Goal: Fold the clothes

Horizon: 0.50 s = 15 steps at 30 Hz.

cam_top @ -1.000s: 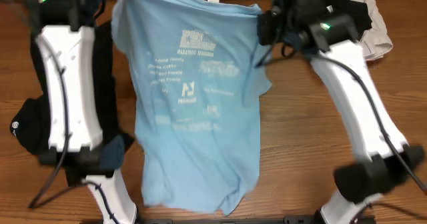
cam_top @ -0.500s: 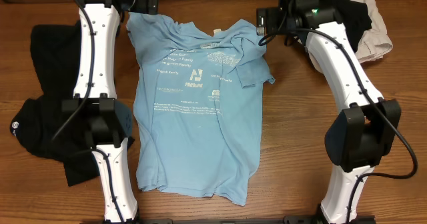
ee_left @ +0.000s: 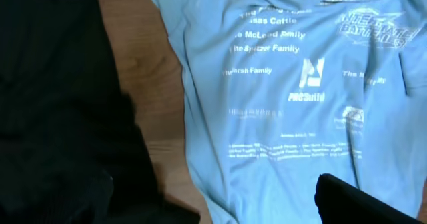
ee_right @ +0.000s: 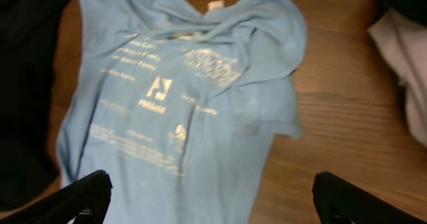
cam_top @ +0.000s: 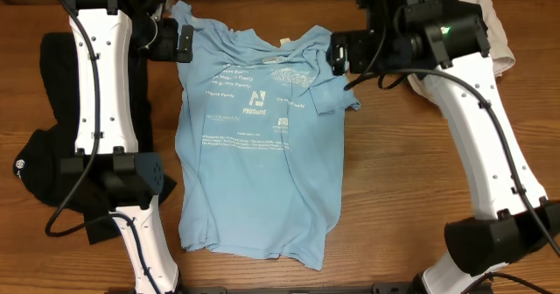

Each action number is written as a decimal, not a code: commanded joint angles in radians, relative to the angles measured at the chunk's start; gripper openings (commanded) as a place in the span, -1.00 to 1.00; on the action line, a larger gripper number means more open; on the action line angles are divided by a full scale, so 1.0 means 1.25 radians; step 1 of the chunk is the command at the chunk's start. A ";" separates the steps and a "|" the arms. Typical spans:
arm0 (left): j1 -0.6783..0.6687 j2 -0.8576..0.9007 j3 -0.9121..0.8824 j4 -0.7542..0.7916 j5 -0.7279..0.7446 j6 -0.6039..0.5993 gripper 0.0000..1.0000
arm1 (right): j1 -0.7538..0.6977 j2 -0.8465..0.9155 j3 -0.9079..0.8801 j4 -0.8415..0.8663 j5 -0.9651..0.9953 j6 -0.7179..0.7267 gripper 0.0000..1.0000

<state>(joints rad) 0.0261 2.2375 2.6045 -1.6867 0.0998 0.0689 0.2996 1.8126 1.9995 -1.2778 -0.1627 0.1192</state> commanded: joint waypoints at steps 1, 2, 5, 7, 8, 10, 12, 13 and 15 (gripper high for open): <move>0.001 -0.032 0.010 -0.002 0.006 -0.049 1.00 | 0.034 0.000 0.009 -0.021 -0.009 0.064 1.00; 0.001 -0.044 0.003 -0.002 0.011 -0.058 1.00 | 0.046 -0.001 0.009 -0.032 -0.004 0.082 1.00; 0.002 -0.120 -0.073 -0.002 -0.010 -0.062 1.00 | 0.085 -0.007 0.009 -0.078 0.038 0.130 1.00; 0.002 -0.179 -0.153 -0.002 -0.047 -0.085 1.00 | 0.108 -0.011 0.009 -0.111 0.073 0.154 1.00; 0.002 -0.220 -0.213 -0.002 -0.055 -0.096 1.00 | 0.123 -0.014 0.009 -0.133 0.094 0.168 1.00; 0.002 -0.288 -0.320 0.009 -0.075 -0.124 1.00 | 0.146 -0.019 0.009 -0.162 0.124 0.188 1.00; 0.002 -0.368 -0.460 0.062 -0.095 -0.147 1.00 | 0.171 -0.023 0.009 -0.187 0.132 0.196 1.00; 0.004 -0.401 -0.522 0.093 -0.106 -0.159 1.00 | 0.177 -0.023 0.009 -0.194 0.132 0.197 1.00; 0.020 -0.482 -0.684 0.182 -0.131 -0.192 0.99 | 0.198 -0.023 0.008 -0.211 0.132 0.197 1.00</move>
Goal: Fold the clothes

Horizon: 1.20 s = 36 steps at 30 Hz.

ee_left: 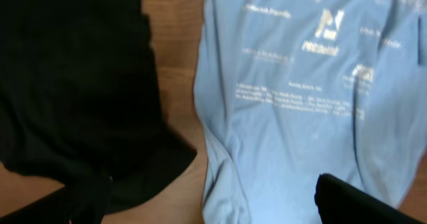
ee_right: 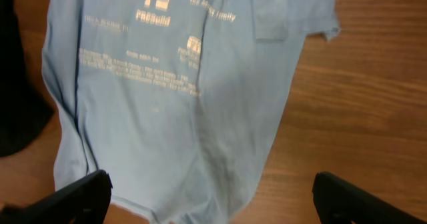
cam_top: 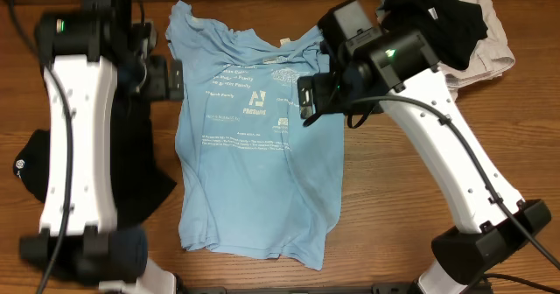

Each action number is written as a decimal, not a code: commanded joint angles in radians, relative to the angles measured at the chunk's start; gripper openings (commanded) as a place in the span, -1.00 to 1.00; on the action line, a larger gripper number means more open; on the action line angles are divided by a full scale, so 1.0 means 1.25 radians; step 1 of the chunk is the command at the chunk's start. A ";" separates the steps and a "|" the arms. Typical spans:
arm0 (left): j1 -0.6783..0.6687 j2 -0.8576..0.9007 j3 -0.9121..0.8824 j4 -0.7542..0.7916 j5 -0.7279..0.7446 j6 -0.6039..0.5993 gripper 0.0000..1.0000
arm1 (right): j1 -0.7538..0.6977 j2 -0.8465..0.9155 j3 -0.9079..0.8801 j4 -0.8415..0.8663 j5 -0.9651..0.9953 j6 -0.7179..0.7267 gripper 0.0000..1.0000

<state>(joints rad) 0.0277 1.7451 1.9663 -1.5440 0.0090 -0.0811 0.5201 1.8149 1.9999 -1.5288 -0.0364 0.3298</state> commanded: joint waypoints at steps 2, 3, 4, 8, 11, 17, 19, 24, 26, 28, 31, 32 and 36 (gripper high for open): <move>0.045 -0.146 -0.304 0.139 -0.061 -0.091 1.00 | 0.036 -0.025 0.005 -0.019 0.032 0.031 1.00; 0.070 -0.175 -0.383 0.181 -0.060 -0.104 0.99 | 0.045 -0.025 0.002 -0.021 0.032 0.030 1.00; 0.090 -0.193 -0.436 0.212 -0.058 -0.112 0.99 | 0.050 -0.025 0.002 -0.024 0.032 0.030 1.00; 0.208 -0.222 -0.646 0.374 -0.014 -0.112 0.99 | 0.064 -0.025 0.002 -0.023 0.035 0.027 1.00; 0.276 -0.208 -0.737 0.474 0.022 -0.092 1.00 | 0.064 -0.025 0.002 -0.017 0.034 0.027 1.00; 0.314 -0.161 -0.820 0.620 0.037 -0.060 0.99 | 0.065 -0.025 -0.002 -0.008 0.028 0.027 1.00; 0.313 -0.148 -0.835 0.657 0.037 -0.060 1.00 | 0.067 -0.024 -0.013 -0.001 0.028 0.027 1.00; 0.313 -0.090 -0.841 0.708 0.038 -0.060 1.00 | 0.067 -0.025 -0.070 0.034 0.027 0.031 1.00; 0.313 -0.063 -0.841 0.713 0.029 -0.060 1.00 | 0.067 -0.025 -0.102 0.059 0.022 0.030 1.00; 0.317 -0.037 -0.841 0.709 -0.027 -0.071 1.00 | 0.066 -0.024 -0.141 0.087 0.005 0.031 1.00; 0.341 -0.032 -0.841 0.706 -0.067 -0.091 1.00 | 0.066 -0.024 -0.176 0.098 -0.010 0.031 1.00; 0.352 -0.032 -0.841 0.706 -0.074 -0.091 0.99 | 0.066 -0.024 -0.186 0.098 -0.013 0.031 1.00; 0.404 -0.032 -0.841 0.723 -0.088 -0.091 1.00 | 0.066 -0.024 -0.239 0.106 -0.027 0.031 1.00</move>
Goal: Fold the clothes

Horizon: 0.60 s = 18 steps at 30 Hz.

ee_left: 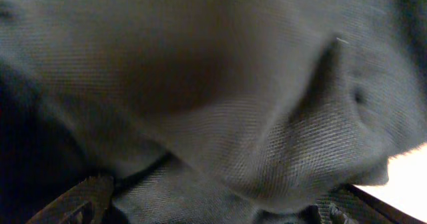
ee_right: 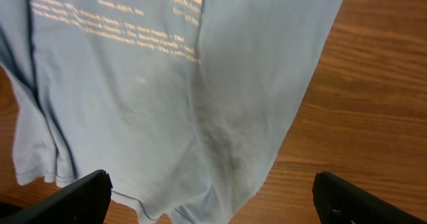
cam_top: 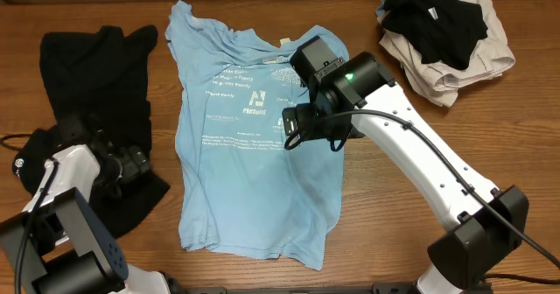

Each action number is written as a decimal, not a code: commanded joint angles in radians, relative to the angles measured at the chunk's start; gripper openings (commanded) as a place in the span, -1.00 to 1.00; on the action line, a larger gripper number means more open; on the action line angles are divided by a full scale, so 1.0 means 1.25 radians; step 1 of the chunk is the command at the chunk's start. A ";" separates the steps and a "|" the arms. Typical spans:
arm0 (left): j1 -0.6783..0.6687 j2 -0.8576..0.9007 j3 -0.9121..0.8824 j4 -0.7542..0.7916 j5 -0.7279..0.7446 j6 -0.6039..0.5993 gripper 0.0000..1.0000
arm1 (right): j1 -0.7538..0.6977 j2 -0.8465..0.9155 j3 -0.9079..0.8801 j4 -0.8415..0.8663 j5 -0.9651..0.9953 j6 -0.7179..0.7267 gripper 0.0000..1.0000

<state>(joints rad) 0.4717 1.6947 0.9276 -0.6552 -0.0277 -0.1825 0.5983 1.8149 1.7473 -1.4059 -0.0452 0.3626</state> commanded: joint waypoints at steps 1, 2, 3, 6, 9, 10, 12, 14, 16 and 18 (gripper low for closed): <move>0.062 0.009 -0.010 0.022 -0.058 -0.010 0.99 | 0.004 -0.025 -0.054 0.013 -0.025 0.005 1.00; 0.072 0.009 -0.009 0.032 -0.057 -0.010 1.00 | 0.004 -0.024 -0.067 0.019 -0.030 0.005 1.00; 0.080 0.009 -0.009 0.042 -0.055 -0.010 1.00 | 0.004 -0.024 -0.085 0.029 -0.038 0.004 1.00; 0.092 0.009 0.004 0.052 -0.042 -0.010 1.00 | 0.004 -0.024 -0.138 0.061 -0.052 0.005 1.00; 0.091 0.009 0.038 0.041 -0.013 -0.003 1.00 | 0.004 -0.024 -0.200 0.103 -0.064 0.005 1.00; 0.088 0.009 0.054 0.031 0.002 -0.002 1.00 | 0.004 -0.024 -0.222 0.121 -0.070 0.005 1.00; 0.081 0.008 0.097 0.005 0.036 0.003 1.00 | 0.004 -0.024 -0.271 0.163 -0.084 0.004 1.00; 0.070 0.008 0.157 -0.029 0.080 0.014 0.99 | 0.004 -0.024 -0.334 0.217 -0.110 0.004 0.90; 0.056 0.008 0.217 -0.064 0.129 0.031 1.00 | 0.004 -0.024 -0.390 0.265 -0.140 0.004 0.75; 0.029 0.008 0.312 -0.119 0.196 0.065 1.00 | 0.004 -0.024 -0.462 0.327 -0.176 0.004 0.50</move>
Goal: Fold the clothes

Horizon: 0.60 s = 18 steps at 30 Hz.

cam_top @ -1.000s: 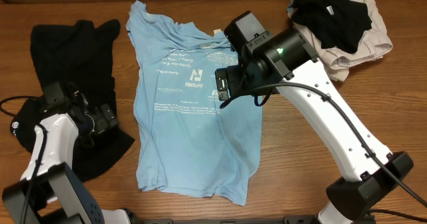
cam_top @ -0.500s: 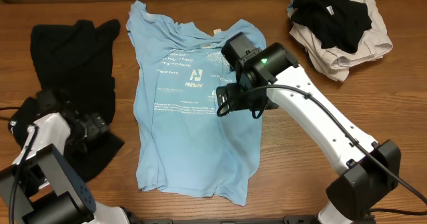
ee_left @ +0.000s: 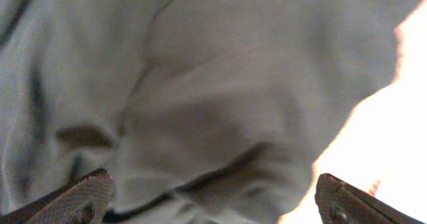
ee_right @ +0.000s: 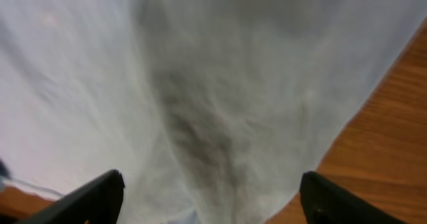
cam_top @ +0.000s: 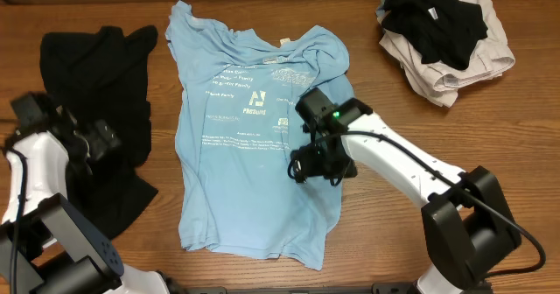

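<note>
A light blue printed T-shirt (cam_top: 249, 154) lies spread flat in the middle of the table, collar at the far end. A black garment (cam_top: 92, 66) lies to its left. My left gripper (cam_top: 107, 138) is low over the black garment's right edge. In its wrist view the gripper (ee_left: 213, 204) is open with cloth (ee_left: 200, 104) filling the frame. My right gripper (cam_top: 320, 165) is down close over the shirt's right half below the print. The right wrist view shows the right gripper (ee_right: 210, 197) open, with pale blue cloth (ee_right: 200, 91) right under the spread fingers.
A pile of clothes, a black piece on beige ones (cam_top: 442, 31), sits at the back right corner. Bare wooden table (cam_top: 402, 233) shows right of the shirt, and in the right wrist view (ee_right: 393, 151) past the shirt's side edge.
My right gripper has gone from above the shirt's middle to low over its right half, nearer the hem. The left gripper has shifted slightly back along the black garment. Both remain open.
Both grippers were open up at the shirt's shoulders. Then they were further toward the near side, over the shirt's sides. Then the left was down on the black garment and the right over the shirt's middle. Now the right is close on the shirt.
</note>
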Each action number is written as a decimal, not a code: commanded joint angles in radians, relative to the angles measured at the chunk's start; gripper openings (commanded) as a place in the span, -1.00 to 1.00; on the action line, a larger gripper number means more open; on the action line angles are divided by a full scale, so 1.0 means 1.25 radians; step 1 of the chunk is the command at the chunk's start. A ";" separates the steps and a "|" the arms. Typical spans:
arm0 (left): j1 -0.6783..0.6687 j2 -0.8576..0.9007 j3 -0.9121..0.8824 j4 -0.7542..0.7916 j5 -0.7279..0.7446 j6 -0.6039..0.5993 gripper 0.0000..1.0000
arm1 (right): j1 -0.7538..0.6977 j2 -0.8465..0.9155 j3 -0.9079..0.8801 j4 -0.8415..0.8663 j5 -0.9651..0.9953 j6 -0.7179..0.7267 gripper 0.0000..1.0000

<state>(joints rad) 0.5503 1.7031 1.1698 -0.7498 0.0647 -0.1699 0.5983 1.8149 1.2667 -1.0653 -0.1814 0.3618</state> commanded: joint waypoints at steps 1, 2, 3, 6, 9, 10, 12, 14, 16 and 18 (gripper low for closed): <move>-0.045 0.002 0.151 -0.058 0.148 0.076 1.00 | 0.004 -0.024 -0.099 0.073 -0.073 0.004 0.41; -0.058 0.002 0.176 -0.065 0.164 0.099 1.00 | 0.004 -0.024 -0.120 0.088 -0.075 0.004 0.36; -0.074 0.002 0.199 -0.069 0.175 0.120 1.00 | 0.004 -0.024 -0.136 0.098 -0.076 0.005 0.30; -0.129 0.002 0.248 -0.070 0.174 0.167 1.00 | 0.003 -0.024 -0.177 0.118 -0.082 0.005 0.24; -0.195 0.002 0.266 -0.055 0.173 0.226 1.00 | -0.005 -0.024 -0.196 0.118 -0.081 0.012 0.24; -0.218 0.002 0.266 -0.046 0.173 0.245 1.00 | -0.012 -0.024 -0.200 0.117 -0.081 0.027 0.24; -0.258 0.002 0.266 -0.037 0.170 0.282 1.00 | -0.033 -0.024 -0.206 0.116 -0.079 0.053 0.25; -0.297 0.003 0.266 -0.027 0.153 0.323 0.99 | -0.063 -0.024 -0.211 0.111 -0.078 0.081 0.27; -0.334 0.003 0.266 -0.021 0.092 0.345 1.00 | -0.106 -0.024 -0.213 0.100 -0.078 0.089 0.33; -0.365 0.003 0.266 -0.017 0.018 0.353 1.00 | -0.157 -0.024 -0.213 0.092 -0.073 0.088 0.38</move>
<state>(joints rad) 0.1413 1.7046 1.4807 -0.7780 0.2165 0.1822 0.4934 1.7996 1.0229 -0.9428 -0.3004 0.4370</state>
